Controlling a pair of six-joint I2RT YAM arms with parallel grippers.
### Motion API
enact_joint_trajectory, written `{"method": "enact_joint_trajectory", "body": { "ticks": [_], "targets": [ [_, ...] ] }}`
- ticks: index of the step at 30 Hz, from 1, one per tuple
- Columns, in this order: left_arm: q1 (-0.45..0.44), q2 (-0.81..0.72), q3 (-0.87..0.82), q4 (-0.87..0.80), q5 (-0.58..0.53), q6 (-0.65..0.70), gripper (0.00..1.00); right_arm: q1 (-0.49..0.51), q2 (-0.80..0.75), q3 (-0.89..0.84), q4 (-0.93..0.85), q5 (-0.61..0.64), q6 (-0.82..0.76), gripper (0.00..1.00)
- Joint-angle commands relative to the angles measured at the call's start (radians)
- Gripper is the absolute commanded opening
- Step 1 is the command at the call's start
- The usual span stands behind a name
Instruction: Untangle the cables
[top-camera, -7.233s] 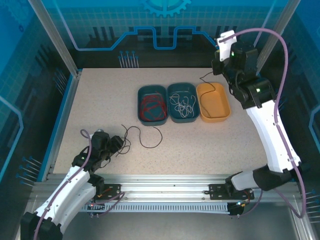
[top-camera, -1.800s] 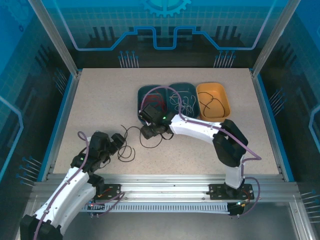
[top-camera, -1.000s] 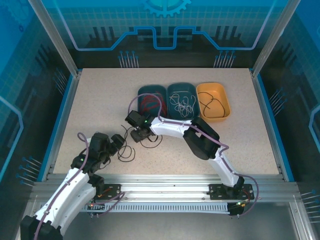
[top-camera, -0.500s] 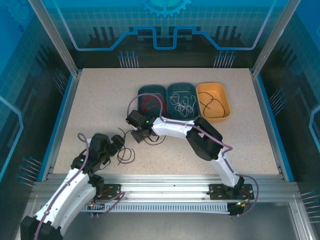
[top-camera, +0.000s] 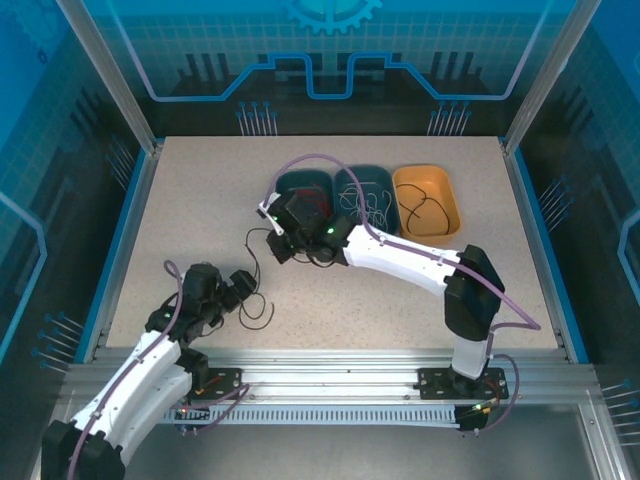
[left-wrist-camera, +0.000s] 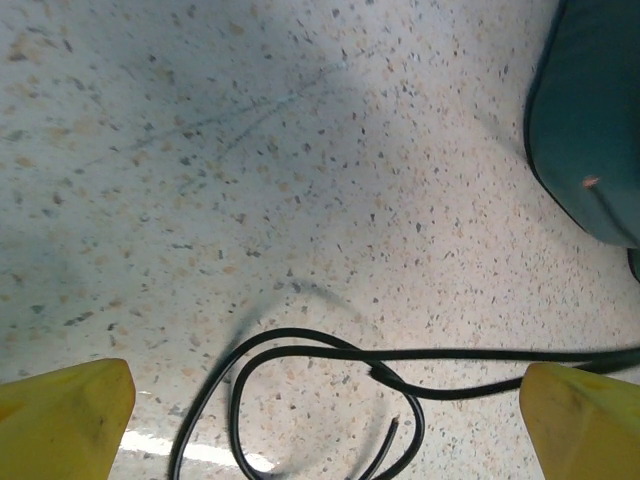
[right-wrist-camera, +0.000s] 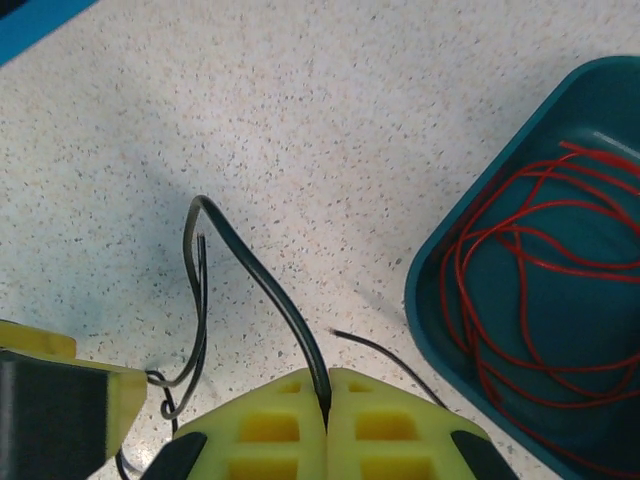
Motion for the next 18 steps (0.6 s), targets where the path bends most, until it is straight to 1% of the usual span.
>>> {"method": "enact_joint_trajectory", "body": {
  "ticks": [1, 9, 18],
  "targets": [
    [0.010, 0.033, 0.039, 0.067, 0.066, 0.035, 0.99, 0.008, -0.064, -0.020, 0.012, 0.050, -0.032, 0.00],
    [0.010, 0.080, 0.046, 0.090, 0.083, 0.044, 0.99, 0.007, -0.170, -0.043, 0.014, 0.133, -0.078, 0.00],
    [0.010, 0.080, 0.048, 0.086, 0.088, 0.046, 0.99, -0.012, -0.257, -0.063, 0.015, 0.162, -0.103, 0.00]
  ]
}}
